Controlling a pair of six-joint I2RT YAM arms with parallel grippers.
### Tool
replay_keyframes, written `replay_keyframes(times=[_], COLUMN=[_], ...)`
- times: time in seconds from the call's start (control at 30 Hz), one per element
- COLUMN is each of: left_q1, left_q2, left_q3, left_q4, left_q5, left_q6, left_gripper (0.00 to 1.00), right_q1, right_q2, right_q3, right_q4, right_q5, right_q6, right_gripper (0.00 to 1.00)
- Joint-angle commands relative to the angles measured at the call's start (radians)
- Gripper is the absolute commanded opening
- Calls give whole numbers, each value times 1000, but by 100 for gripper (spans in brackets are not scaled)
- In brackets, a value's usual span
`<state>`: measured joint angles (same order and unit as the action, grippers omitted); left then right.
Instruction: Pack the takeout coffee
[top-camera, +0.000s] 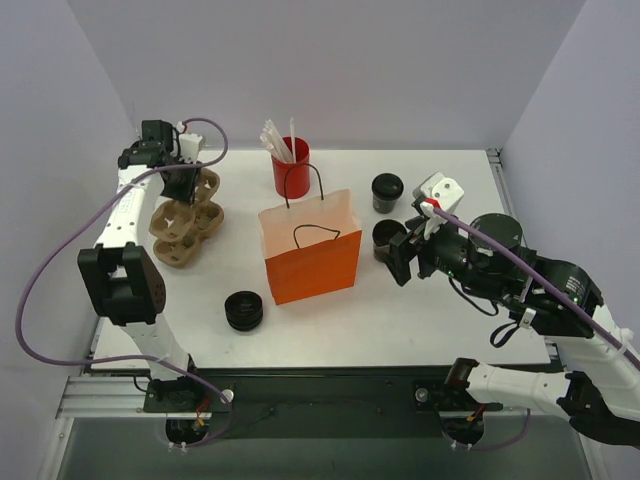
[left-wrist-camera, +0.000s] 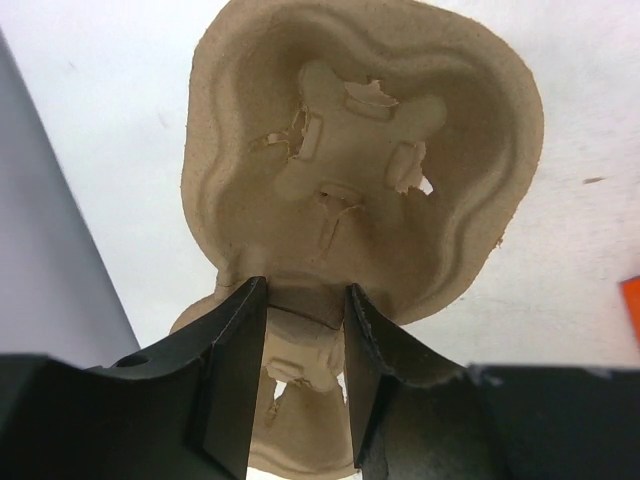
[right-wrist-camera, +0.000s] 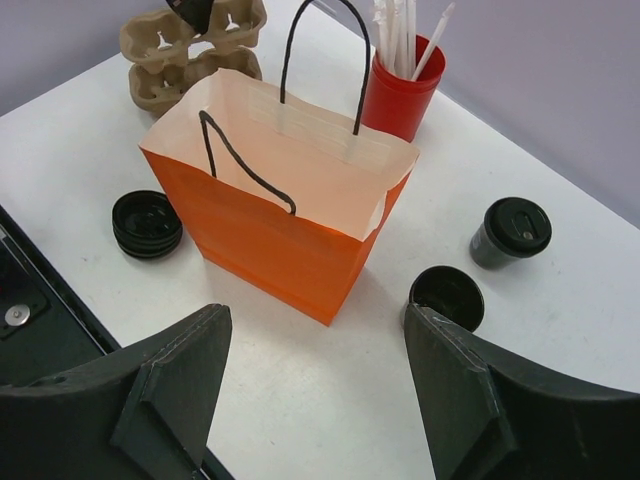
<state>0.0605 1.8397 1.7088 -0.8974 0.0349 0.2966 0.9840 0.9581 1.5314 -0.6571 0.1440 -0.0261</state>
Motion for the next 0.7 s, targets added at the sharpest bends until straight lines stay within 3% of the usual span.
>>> replay_keyframes(times=[0.0,0.1,0.37,0.67], left_q1=[-53,-106,-244,-453], left_q2=[-128,-167,-307,-436], left_q3=[167,253,376,284], left_q4=[-67,-83,7,83], left_q5=[25,86,216,263], left_q6=[-45,-79,-123,-185], left_gripper=[34,34,34,33], right_q1=[1,-2,-96,-142], right_q2=[-5,-19,21,1], right_q3=[-28,-118,-125,-148], right_q4=[1,16,59,68], right_q5=[90,184,75,25], right_q6=[80,120,204,301], right_gripper=[70,69,69,69])
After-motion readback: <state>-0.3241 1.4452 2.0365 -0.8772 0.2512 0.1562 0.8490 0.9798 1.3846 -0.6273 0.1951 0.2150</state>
